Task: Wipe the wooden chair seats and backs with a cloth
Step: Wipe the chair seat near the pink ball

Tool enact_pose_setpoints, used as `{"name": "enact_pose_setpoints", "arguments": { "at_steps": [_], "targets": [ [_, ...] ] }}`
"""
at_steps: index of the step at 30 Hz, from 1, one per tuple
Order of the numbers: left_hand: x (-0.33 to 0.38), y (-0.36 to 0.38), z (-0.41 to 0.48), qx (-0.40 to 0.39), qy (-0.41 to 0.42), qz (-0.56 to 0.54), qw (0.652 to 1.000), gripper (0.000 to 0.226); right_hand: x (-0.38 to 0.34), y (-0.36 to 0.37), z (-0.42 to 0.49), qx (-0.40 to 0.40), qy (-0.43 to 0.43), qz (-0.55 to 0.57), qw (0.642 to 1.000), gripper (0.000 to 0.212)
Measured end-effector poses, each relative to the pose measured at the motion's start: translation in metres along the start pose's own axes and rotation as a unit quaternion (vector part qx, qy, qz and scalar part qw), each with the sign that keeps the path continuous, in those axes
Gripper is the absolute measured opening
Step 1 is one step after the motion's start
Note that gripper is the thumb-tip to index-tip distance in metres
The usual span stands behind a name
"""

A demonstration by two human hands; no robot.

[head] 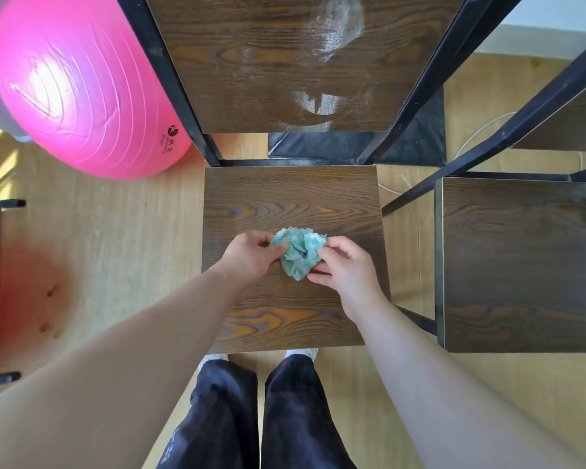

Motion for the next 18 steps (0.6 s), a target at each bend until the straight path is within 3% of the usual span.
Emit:
{"name": "enact_pose_setpoints", "arguments": {
  "at_steps": [9,13,18],
  "targets": [
    [0.006,-0.029,0.012,0.044,-0.011,0.029,0.999,0.014,-0.009,-0.035,0.028,0.037,0.025,0.03,0.999,0.007],
    [0.013,-0.037,0.015,0.056,-0.002,0.036,0.998,0.024,-0.021,-0.052,0.038,0.068,0.007,-0.075,0.995,0.009],
    [0.036,-0.043,0.016,0.081,0.048,0.141,0.986,0.008,-0.039,-0.07,0.045,0.087,-0.017,-0.144,0.986,0.015]
  ]
}}
Point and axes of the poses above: each hand's wrist, its own z-axis towards the middle knuckle, its own y-axis out of the palm, x = y × z, the point moved 7 cm from there along z, towards the middle knuckle, and after that the axes turned 8 degrees about -x, right-handed, at the moved point
